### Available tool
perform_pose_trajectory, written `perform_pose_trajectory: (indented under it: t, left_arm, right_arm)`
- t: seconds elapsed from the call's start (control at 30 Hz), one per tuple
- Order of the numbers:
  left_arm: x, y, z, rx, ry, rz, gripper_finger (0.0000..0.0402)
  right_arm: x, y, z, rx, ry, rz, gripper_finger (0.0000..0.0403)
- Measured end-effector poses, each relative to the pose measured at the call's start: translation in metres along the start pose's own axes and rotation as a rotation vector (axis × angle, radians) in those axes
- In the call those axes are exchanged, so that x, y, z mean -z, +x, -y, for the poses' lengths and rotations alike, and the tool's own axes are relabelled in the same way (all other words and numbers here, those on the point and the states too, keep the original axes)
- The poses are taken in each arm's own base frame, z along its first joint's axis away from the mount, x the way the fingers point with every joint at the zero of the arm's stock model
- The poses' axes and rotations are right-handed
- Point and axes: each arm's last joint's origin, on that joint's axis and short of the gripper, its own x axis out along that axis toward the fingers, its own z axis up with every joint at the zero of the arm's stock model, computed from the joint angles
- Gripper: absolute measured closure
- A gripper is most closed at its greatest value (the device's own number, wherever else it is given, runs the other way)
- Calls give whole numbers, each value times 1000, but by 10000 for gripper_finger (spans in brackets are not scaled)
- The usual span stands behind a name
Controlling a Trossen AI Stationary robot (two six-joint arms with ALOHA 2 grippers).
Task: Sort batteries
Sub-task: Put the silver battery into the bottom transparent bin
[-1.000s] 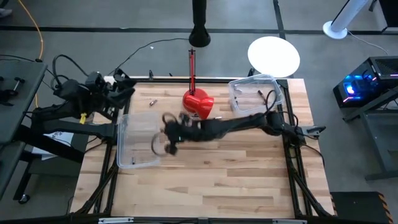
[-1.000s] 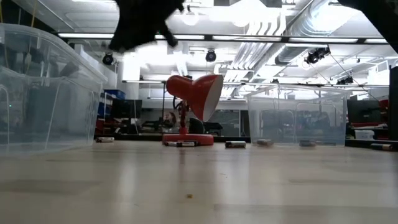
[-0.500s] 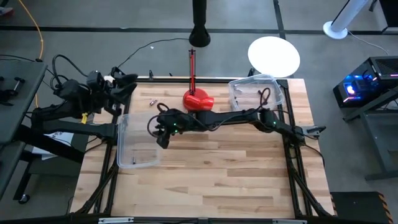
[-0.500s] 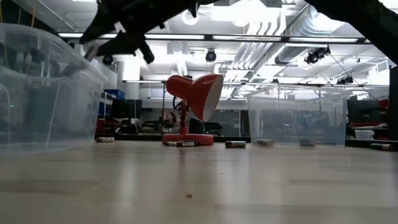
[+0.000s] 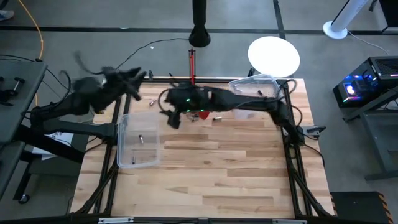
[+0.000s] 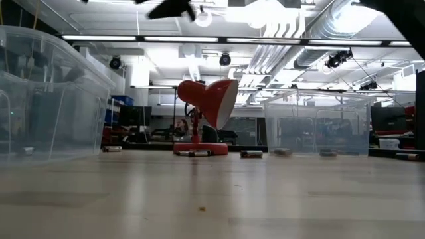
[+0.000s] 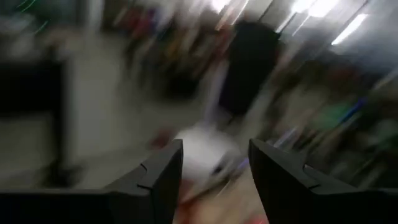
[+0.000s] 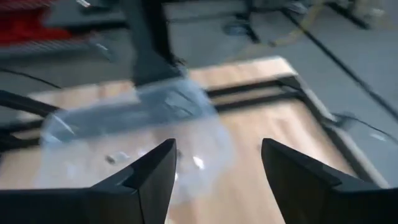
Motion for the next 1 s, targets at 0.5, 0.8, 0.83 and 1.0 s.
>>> perform_pose_trajectory:
  t: [0.5,0.8,0.83,1.0]
  left_arm:
    - [87,159,-92,-359,105,-1190,225]
    - [149,191,-128,-207,-88,-1450,225]
    - [154,192,-129,-213,-80,-1462,225]
    - [178,194,-133,-279,-3,-1506,225]
  right_arm:
    - [-19,-99,6,223,57,-64,171]
    - [-7,-101,-24,241,14,-113,171]
    - [-7,-102,-26,242,9,-116,171]
    - [-1,-100,-33,255,12,-132,171]
